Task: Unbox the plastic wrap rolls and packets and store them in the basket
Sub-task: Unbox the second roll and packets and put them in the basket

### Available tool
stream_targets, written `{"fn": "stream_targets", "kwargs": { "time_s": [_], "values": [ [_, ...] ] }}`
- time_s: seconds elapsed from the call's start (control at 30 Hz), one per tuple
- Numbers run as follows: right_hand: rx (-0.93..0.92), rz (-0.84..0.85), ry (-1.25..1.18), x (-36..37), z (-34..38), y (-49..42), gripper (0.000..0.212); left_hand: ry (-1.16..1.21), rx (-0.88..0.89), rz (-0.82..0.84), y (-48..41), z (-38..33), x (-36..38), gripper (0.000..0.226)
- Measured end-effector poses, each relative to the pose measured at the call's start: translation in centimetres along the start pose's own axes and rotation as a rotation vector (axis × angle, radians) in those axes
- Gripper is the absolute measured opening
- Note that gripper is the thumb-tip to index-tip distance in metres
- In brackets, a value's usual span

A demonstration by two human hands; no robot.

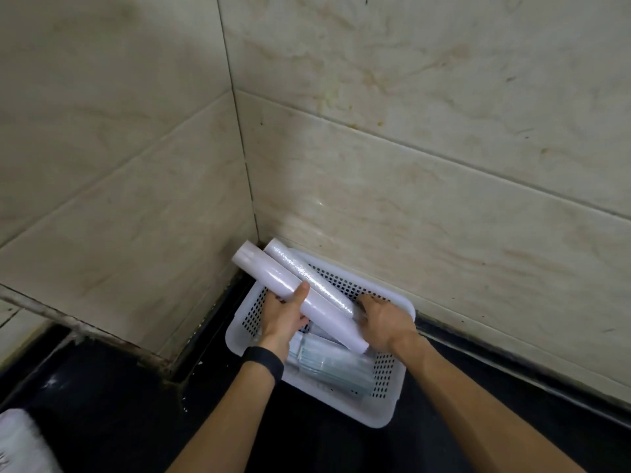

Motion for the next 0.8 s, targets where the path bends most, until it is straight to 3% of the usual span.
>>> {"fn": "stream_targets", "kwargs": {
  "time_s": [0.07, 0.17, 0.3, 0.37, 0.4, 0.47, 0.53, 0.57, 0.73, 0.8],
  "values": [
    [-0.047, 0.022, 0.07, -0.3, 0.1, -0.5, 0.037, -0.011, -0.033, -0.055, -0.6, 0.6, 0.1, 0.046],
    [-0.069, -0.097, 0.051, -1.4, -0.3, -0.3, 0.033, 0.013, -0.046, -0.075, -1.0, 0.7, 1.0, 0.038],
    [-0.098, -0.021, -0.017, -0.2, -0.8, 1.6, 0.068, 0.089, -0.088, -0.047, -0.8, 1.2, 2.3, 0.02],
    [-0.092, -0.035, 0.037, 0.7, -1.0, 2.2, 0.071, 0.032, -0.124, -0.008, -0.4, 1.9, 2.3, 0.016],
    [-0.094, -0.051, 0.064, 0.9, -0.9, 2.3, 0.071, -0.105, -0.119, 0.004, -0.3, 2.1, 2.0, 0.014],
    [-0.106, -0.088, 0.07, 1.0, -0.5, 2.5, 0.071, -0.618, -0.064, 0.035, -0.1, 2.0, 1.3, 0.01],
    [-0.097, -0.095, 0.039, 1.1, -0.4, 2.4, 0.071, -1.162, 0.0, 0.088, 0.2, 1.9, 1.3, 0.018],
    [-0.099, -0.092, 0.026, 1.1, -0.5, 2.4, 0.071, -1.307, 0.002, 0.143, 0.3, 2.2, 1.5, 0.023],
    [-0.09, -0.065, -0.004, 1.1, -0.8, 2.2, 0.072, -1.359, -0.028, 0.249, 0.2, 3.2, 2.4, 0.035],
    [-0.1, -0.091, 0.011, 1.3, -0.4, 2.4, 0.071, -1.411, 0.047, 0.257, 0.5, 3.0, 2.5, 0.027]
  ]
}}
Point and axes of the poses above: each hand's wrist, its own y-axis away from the middle knuckle, its own x-axis out of the palm, z = x × y, the point moved 6 cm from there along -y, towards the middle knuckle, and after that the axes turned 4 degrees about x, right-handed, at the moved point
